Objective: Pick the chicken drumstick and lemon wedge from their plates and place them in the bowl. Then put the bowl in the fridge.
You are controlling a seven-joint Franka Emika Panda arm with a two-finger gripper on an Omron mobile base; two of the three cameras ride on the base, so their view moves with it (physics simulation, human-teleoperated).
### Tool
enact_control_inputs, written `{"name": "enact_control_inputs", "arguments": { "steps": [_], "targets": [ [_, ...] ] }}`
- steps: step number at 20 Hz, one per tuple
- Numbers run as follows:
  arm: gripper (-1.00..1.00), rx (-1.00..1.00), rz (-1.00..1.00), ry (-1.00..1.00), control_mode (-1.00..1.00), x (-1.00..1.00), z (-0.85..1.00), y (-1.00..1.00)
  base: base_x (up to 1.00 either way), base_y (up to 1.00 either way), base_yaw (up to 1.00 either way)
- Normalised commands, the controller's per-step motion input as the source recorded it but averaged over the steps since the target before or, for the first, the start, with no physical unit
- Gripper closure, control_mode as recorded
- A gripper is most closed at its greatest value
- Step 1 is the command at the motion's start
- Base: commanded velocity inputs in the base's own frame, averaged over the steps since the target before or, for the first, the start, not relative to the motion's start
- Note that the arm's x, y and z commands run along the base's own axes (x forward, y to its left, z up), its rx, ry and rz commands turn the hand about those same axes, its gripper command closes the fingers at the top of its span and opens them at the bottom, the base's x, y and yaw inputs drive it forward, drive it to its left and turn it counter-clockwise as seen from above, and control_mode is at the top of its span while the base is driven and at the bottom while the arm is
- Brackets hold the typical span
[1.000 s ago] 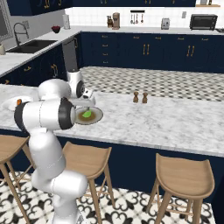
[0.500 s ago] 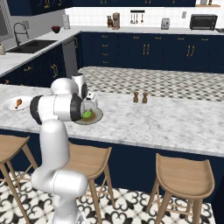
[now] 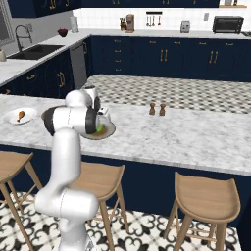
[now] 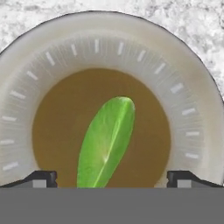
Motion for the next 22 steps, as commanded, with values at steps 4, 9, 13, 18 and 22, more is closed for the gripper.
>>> {"name": "enact_control_inputs", "arguments": {
  "steps": [4,9,13,18,22],
  "targets": [
    [-1.0,0.0,0.0,0.1,-1.0,0.21,-0.14,0.0,0.0,0.0,0.0],
    [-1.0,0.0,0.0,0.05,-1.0,0.23,-0.24,0.0,0.0,0.0,0.0],
    [-1.0,0.0,0.0,0.0,-1.0,0.07,-0.28,0.0,0.0,0.0,0.0],
    [1.0,0.0,0.0,0.0,-1.0,0.0,-0.26,0.0,0.0,0.0,0.0],
    [1.0,0.0,0.0,0.0,-1.0,0.0,0.0,0.0,0.0,0.0,0.0]
  ]
}}
